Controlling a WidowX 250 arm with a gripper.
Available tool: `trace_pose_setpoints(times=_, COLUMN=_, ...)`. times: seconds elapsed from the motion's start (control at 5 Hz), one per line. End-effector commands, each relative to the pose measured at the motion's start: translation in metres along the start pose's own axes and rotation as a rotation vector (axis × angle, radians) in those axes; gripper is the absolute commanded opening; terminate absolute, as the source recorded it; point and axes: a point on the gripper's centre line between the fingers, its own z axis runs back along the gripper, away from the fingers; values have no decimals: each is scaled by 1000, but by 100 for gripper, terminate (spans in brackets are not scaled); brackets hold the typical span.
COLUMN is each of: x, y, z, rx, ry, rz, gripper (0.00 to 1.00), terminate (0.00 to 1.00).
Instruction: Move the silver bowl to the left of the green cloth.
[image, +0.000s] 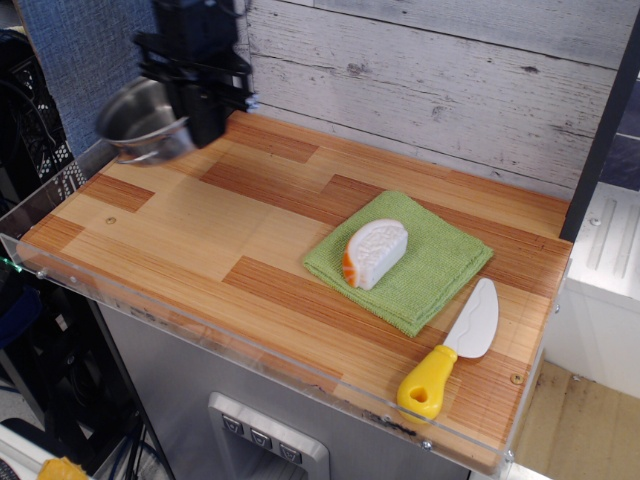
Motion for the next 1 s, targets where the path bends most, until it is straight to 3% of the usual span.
trace_pose_setpoints(times=0.0, x=34, y=-4, z=-24, rx=21, ry=31, rz=-27, gripper=0, terminate=0)
trace_pose_setpoints(times=0.4, x=24, y=-29, z=-58, rx=-16, ry=86, rz=-65, gripper=0, terminate=0)
trace_pose_setpoints(times=0.6, x=18, y=-34, z=-76, rx=-20, ry=134, rz=-68, gripper=0, terminate=0)
trace_pose_setpoints(times=0.8, x=18, y=-30, z=-87, rx=-36, ry=143, rz=-40, gripper=0, terminate=0)
